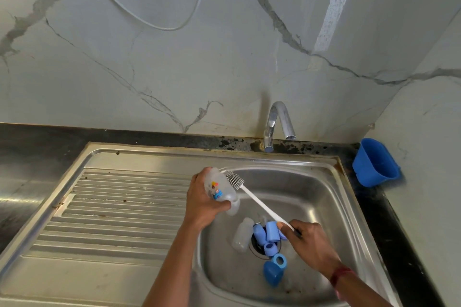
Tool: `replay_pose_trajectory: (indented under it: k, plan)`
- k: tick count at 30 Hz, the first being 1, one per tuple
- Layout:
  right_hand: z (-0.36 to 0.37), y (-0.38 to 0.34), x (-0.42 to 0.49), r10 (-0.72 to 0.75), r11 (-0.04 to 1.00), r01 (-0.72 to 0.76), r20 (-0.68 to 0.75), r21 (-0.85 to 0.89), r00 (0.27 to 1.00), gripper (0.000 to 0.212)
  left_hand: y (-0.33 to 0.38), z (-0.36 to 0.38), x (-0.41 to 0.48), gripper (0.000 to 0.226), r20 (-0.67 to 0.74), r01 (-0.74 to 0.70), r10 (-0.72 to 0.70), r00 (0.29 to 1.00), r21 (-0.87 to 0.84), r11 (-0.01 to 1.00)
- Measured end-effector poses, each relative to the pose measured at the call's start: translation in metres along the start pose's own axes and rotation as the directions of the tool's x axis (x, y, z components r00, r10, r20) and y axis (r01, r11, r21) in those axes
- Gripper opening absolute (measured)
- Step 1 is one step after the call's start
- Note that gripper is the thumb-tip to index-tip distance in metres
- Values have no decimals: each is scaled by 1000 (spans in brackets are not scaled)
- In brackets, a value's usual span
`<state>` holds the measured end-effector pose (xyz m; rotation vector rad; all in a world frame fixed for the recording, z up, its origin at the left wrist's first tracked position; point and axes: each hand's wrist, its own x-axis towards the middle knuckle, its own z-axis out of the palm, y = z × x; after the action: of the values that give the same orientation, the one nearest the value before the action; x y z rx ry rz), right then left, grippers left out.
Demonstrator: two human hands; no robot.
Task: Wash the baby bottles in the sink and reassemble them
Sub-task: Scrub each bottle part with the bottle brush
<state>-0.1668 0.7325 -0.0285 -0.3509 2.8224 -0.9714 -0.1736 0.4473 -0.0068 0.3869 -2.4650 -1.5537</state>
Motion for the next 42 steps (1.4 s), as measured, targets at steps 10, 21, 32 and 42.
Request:
replay_pose_trajectory:
  k: [10,21,32,42]
  plan:
    - [6,7,5,14,1000,-14,130,0,991,53,-9,3,-7,102,12,-54,56,998,-113,992]
    - [13,8,5,18,999,-23,111,43,994,54,-14,6,-1,99,47,-15,22,999,-145,989]
    - [4,20,-2,-36,999,33,89,34,995,57,-5,12,3,86,-49,156,-206,977,-490,858]
    - [15,10,-3,-6,1000,2,106,30,994,60,-2,12,-3,92,101,179,-150,983,-428,886]
